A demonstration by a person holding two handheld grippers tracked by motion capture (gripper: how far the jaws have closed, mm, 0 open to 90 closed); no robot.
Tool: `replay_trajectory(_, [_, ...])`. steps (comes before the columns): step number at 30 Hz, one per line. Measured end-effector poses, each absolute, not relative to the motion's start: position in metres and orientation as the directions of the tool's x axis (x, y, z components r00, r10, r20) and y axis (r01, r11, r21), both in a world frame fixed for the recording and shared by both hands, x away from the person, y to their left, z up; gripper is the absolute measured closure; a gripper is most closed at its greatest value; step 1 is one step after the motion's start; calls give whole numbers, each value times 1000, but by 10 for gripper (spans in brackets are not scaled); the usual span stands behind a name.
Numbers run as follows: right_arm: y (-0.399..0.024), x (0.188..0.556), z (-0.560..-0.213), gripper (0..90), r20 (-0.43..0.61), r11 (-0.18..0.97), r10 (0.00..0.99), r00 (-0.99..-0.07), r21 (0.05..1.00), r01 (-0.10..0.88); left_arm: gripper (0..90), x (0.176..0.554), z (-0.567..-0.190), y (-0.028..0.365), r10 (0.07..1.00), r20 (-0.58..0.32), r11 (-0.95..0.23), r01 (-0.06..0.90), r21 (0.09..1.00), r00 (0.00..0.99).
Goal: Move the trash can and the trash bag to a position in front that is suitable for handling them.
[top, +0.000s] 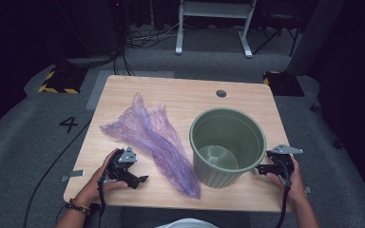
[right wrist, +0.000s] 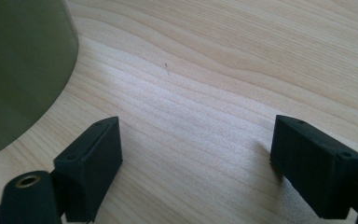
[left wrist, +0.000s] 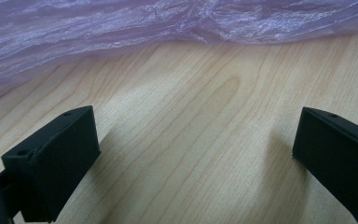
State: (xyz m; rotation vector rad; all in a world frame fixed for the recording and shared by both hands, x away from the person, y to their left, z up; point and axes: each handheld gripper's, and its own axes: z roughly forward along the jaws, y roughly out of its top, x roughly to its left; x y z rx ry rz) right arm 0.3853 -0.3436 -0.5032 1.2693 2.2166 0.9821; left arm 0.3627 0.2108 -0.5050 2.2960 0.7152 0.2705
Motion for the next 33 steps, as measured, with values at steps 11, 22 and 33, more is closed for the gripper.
replay_trajectory(11, [-343,383,-503,181,-2,373,830,-557,744,554,4,361,-505,211,577,-7,-592,423,686,817])
replay_trajectory(22, [-318,362,-485,186,4,457,666,-746,788,412,4,361,-505,210,588,-8,-586,433,685,808])
replay_trajectory(33, [-297,349,-480,159,-23,555,557,-830,754,352,1,360,-505,208,599,-9,-580,442,685,801])
